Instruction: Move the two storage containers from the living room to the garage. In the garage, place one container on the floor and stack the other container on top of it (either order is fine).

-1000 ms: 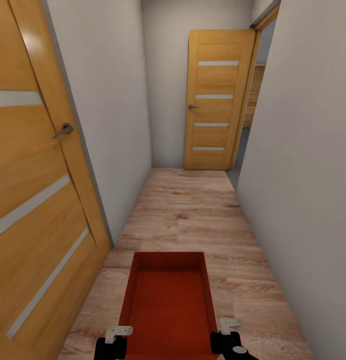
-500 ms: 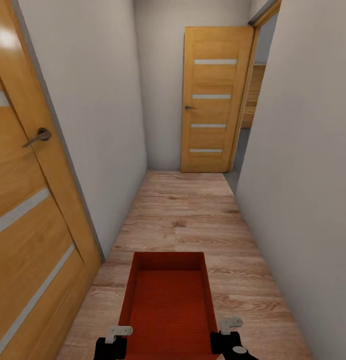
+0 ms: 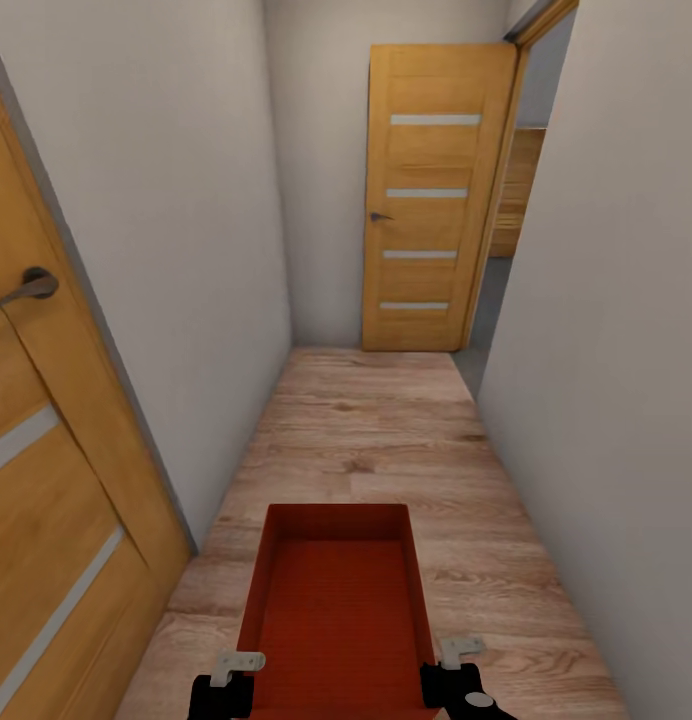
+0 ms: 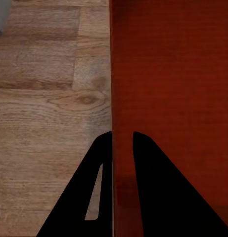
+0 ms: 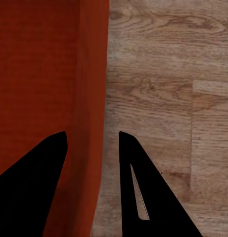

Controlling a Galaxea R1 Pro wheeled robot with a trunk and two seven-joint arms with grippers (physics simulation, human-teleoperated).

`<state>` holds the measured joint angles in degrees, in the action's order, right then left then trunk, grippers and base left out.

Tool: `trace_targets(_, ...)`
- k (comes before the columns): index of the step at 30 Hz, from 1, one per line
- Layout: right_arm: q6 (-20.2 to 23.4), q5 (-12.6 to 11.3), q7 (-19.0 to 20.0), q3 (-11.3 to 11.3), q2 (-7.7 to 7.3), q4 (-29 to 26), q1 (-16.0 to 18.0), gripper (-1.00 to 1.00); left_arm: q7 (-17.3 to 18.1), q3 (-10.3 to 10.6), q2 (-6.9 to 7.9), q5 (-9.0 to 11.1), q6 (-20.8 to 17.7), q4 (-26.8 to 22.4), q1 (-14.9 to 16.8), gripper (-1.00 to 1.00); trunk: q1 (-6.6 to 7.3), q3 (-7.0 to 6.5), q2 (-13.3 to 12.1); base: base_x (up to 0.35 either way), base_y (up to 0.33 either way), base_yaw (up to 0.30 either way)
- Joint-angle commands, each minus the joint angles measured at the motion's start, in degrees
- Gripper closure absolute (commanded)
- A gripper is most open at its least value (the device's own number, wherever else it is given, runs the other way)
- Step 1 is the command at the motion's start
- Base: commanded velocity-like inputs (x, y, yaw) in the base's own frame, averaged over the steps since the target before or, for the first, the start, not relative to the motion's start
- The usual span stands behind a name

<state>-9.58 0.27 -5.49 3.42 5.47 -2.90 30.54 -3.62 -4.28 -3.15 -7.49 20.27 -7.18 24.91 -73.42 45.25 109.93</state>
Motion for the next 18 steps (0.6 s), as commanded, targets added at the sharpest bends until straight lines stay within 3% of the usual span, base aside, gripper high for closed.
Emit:
trace_targets(1, -0.18, -0.19, -0.49, -0.04, 0.00, 0.08, 0.04, 1.00, -0.78, -1.71, -0.02, -0.68, 0.21, -0.03, 0.05, 1.00, -0.03, 0.05, 0.02, 0.345, 0.000, 0.000)
trace_targets(18, -0.18, -0.19, -0.49, -0.07, -0.02, 0.08, 0.04, 1.00, -0.78, -1.75, -0.02, -0.68, 0.21, -0.03, 0.05, 1.00, -0.03, 0.05, 0.02, 0.345, 0.000, 0.000)
